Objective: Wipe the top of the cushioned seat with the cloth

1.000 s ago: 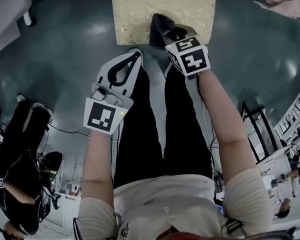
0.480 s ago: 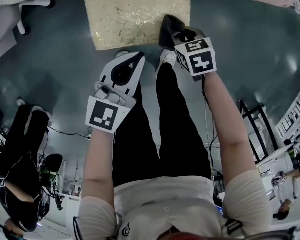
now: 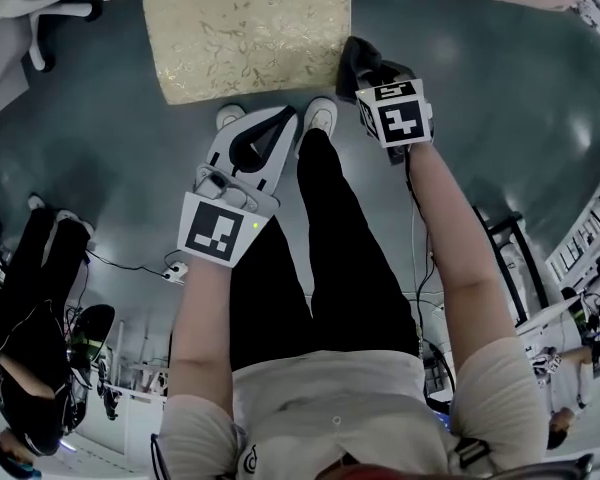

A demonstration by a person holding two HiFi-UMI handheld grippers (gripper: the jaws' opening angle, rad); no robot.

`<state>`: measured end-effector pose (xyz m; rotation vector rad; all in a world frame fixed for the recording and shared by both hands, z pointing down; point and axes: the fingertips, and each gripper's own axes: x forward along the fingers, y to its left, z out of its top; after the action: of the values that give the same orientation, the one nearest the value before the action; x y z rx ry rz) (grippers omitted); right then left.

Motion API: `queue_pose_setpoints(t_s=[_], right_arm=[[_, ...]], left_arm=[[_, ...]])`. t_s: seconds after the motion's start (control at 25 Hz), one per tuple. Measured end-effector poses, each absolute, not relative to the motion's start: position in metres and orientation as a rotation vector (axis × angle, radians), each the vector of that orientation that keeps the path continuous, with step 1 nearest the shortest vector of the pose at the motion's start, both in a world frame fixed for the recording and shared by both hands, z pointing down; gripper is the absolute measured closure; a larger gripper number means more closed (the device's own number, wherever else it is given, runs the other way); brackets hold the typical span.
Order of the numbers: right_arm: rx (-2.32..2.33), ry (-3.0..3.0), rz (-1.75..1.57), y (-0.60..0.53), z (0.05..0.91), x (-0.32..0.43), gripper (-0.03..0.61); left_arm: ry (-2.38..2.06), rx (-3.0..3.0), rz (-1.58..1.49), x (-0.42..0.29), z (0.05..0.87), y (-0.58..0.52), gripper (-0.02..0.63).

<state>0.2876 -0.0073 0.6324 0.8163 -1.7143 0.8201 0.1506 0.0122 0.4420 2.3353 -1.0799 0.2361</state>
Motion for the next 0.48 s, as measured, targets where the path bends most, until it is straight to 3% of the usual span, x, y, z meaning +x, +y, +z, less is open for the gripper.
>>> queue_pose_setpoints(t_s=[0.48], right_arm=[[0.852,-1.804,0.822,-0.004,0.562,0.279,0.502]], left_arm=[[-1.183,2.337,0.213,0.139,0.394,0.008,0.601]])
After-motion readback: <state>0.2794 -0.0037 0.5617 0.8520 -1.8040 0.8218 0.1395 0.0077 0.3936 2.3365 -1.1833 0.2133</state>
